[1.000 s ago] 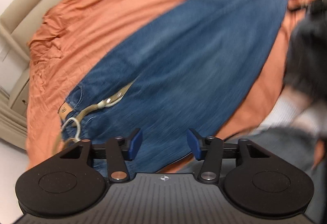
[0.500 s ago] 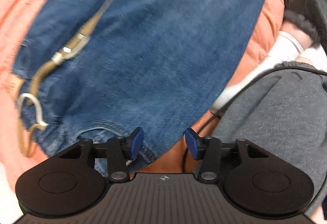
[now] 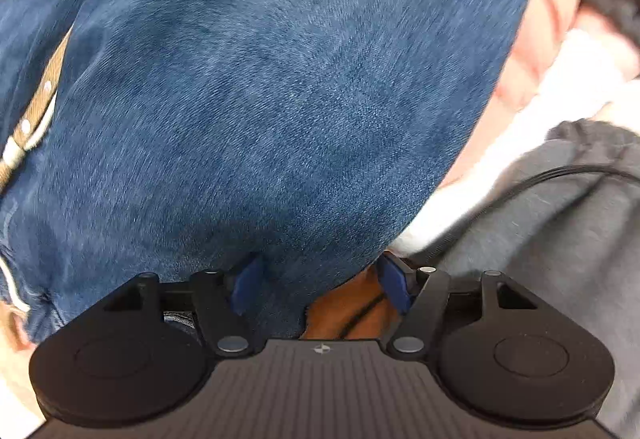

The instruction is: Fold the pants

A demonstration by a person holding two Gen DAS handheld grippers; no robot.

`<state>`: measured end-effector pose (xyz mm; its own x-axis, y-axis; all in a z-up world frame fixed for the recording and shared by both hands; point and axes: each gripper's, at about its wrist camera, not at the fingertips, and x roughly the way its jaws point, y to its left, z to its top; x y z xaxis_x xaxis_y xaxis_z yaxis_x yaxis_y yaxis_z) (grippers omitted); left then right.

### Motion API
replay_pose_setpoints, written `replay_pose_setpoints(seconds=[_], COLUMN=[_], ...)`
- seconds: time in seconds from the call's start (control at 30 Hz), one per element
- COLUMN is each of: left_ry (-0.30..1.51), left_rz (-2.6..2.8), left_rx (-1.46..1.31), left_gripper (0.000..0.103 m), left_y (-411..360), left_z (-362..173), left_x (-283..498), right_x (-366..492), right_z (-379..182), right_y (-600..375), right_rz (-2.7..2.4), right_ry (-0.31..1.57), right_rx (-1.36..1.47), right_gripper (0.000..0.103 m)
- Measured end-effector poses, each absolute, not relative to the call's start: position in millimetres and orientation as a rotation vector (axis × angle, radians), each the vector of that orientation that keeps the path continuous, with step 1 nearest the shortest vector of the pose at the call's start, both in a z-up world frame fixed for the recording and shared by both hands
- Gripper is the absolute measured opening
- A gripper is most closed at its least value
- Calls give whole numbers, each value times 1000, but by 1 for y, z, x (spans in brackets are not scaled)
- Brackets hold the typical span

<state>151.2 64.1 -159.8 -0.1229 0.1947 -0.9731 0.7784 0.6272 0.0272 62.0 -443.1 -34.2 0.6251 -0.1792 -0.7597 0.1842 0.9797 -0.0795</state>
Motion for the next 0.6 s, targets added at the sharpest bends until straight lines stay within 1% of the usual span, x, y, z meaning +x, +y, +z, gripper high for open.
replay_pose_setpoints(seconds=[0.07,0.1,0.13,0.2,0.27,0.3,0.37,0.4,0.43,0.6], left_ry=[1625,1608,1594,1567,1532,1511,1466,1437,1405,1216], left_rz=[-581,-575,-563,-545,-537,-527,-509,-490,-470,-332], left_rx=[872,887,891,882,875,872,856,849,839,664], left_gripper=[65,63,59,51,33,29,12,8,5,5], left_y=[59,59,60,64,67,68,66,70,73,99], left_z=[-159,-156,-152,-144,-136,-133,-127,-118,-109,-63], left_x=[146,144,143,141,134,130,122,120,118,113], right_x=[68,72,76,82,90,94,101,103,106,111], right_z=[-38,-41,-44,-50,-57,-62,-71,-76,-81,-109], right_y=[-455,-461,-466,-475,-483,-488,-499,-501,-504,-501], right_rz=[-210,-209,-202,-172,-125,-98,-48,-30,-12,120], right_ry=[881,889,898,912,936,953,983,995,1005,1048], right_rx=[4,-8,-23,-57,-88,-91,-94,-114,-145,-419], right_gripper=[63,61,61,55,51,46,40,37,36,35])
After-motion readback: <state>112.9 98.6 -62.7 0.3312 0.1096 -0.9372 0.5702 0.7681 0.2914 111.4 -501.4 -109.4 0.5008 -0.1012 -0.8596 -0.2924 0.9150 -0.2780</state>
